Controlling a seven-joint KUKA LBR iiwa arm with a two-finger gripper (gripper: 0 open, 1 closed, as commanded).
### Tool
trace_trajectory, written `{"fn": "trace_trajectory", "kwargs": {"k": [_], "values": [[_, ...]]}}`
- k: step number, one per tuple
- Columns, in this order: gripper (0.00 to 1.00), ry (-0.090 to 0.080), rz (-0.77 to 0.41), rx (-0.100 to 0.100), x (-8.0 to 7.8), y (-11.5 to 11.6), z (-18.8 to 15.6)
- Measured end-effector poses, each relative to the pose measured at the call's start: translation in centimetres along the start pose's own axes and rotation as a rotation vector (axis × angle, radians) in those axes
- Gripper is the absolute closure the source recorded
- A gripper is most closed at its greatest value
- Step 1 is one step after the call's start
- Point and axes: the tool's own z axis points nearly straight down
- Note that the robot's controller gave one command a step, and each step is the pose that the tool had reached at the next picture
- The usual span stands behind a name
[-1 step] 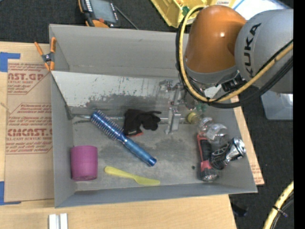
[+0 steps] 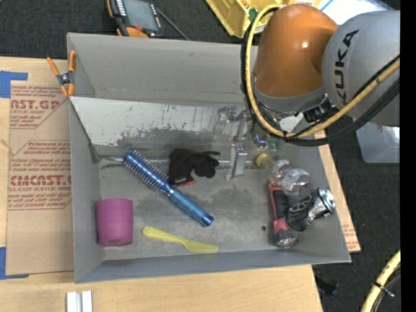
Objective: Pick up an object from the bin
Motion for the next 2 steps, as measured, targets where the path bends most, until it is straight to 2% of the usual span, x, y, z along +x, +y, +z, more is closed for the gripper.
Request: {"fn": "trace_trajectory", "kwargs": {"k": [1, 2], "values": [[0.0, 0.001, 0.009, -0.002, 2.4, 5.0, 13.2], [0.0, 0.0, 0.049, -0.001, 0.6, 3.6, 9.2]]}}
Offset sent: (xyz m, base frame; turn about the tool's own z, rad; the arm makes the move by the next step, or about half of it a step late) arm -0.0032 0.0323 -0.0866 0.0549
